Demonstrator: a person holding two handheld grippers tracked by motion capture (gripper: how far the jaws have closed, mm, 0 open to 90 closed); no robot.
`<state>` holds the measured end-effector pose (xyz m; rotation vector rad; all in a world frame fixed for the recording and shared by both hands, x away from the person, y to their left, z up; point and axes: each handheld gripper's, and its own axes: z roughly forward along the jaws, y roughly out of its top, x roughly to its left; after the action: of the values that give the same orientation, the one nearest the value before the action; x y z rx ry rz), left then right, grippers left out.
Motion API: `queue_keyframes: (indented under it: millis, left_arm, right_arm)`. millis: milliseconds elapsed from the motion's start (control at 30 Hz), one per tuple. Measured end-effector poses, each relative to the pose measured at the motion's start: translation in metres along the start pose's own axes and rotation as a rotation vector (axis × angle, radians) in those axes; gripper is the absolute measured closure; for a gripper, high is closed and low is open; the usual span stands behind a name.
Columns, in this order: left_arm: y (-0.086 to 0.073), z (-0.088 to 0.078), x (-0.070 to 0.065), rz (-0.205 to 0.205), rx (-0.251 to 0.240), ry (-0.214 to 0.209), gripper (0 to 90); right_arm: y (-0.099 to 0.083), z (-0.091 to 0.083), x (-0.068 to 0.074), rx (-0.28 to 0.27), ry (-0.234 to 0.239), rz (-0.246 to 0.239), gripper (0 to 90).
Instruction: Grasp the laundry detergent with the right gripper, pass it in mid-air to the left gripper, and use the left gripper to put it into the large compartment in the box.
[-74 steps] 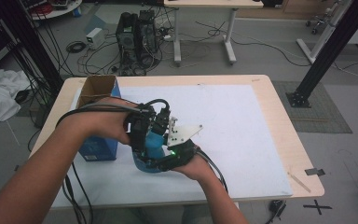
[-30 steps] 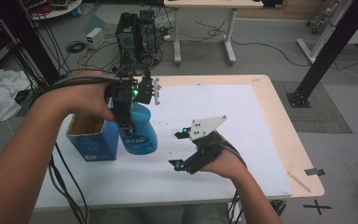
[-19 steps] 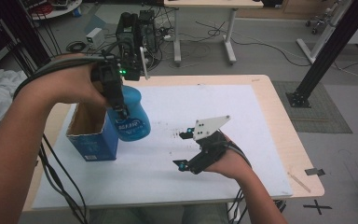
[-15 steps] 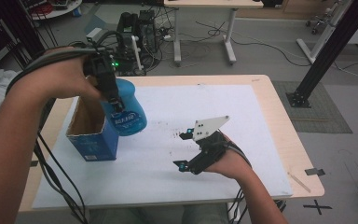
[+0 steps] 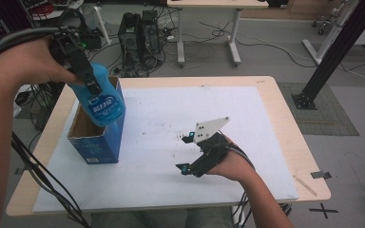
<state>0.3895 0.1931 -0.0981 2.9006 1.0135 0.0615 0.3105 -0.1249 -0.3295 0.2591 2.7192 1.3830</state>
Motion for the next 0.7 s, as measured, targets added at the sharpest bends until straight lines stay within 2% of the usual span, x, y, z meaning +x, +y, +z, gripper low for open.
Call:
queue_keyframes:
  millis: [233,300,400,567,600,633,700]
  left_arm:
    - [-0.012,-0.002,0.021,-0.096,0.022,0.012,39.0]
    - [-0.014,-0.002,0.026,-0.105,0.040,0.024,39.0]
    - [-0.016,0.001,0.030,-0.134,0.042,0.037,39.0]
    - [-0.016,0.007,0.039,-0.156,0.048,0.025,39.0]
    - [-0.016,0.008,0.042,-0.146,0.058,0.024,39.0]
    - [-0.016,0.011,0.043,-0.163,0.046,0.019,39.0]
    - [-0.016,0.012,0.045,-0.158,0.058,0.018,39.0]
  right_arm:
    - [0.000,0.002,-0.002,0.009,0.003,0.007,13.2]
    - [0.001,0.004,-0.002,0.011,0.000,0.004,13.2]
    - [0.001,0.005,-0.003,0.020,0.005,0.008,13.2]
    - [0.002,0.007,-0.005,0.021,0.011,0.006,13.2]
    - [0.002,0.007,-0.005,0.022,0.010,0.005,13.1]
    - [0.002,0.008,-0.005,0.020,0.008,0.005,13.2]
    - [0.002,0.009,-0.006,0.018,0.006,0.001,13.2]
